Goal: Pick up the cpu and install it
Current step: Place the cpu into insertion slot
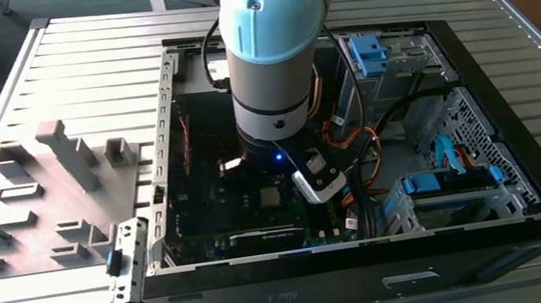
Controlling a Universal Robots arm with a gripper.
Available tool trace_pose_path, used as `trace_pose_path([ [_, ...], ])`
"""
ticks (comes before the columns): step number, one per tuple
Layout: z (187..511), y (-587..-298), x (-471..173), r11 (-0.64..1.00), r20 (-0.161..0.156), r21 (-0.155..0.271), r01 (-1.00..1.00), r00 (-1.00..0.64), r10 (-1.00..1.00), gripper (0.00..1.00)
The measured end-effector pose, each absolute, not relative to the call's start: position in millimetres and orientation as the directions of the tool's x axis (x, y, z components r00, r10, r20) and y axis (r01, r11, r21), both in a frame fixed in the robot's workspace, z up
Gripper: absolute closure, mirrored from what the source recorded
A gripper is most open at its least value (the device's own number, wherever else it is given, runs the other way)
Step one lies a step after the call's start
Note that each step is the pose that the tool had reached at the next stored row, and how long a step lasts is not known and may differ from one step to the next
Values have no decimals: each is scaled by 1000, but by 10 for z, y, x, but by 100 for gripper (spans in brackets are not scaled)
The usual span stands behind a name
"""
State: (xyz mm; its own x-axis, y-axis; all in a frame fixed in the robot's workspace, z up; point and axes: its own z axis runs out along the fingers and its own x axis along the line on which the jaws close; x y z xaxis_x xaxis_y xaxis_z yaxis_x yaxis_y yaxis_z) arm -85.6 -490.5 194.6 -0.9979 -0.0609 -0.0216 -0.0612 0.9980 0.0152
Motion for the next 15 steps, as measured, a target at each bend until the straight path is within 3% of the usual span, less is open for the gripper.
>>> trace_pose_path([
  [3,1946,-4905,-856,998,-22,15,-61,-998,-61,56],
  [8,1947,-4905,-857,998,-22,15,-61,-998,-61,58],
  [10,1947,-4905,-857,998,-22,15,-61,-998,-61,70],
  [11,1947,-4905,-857,998,-22,15,-61,-998,-61,70],
  [15,1946,-4905,-856,998,-23,15,-61,-998,-61,88],
])
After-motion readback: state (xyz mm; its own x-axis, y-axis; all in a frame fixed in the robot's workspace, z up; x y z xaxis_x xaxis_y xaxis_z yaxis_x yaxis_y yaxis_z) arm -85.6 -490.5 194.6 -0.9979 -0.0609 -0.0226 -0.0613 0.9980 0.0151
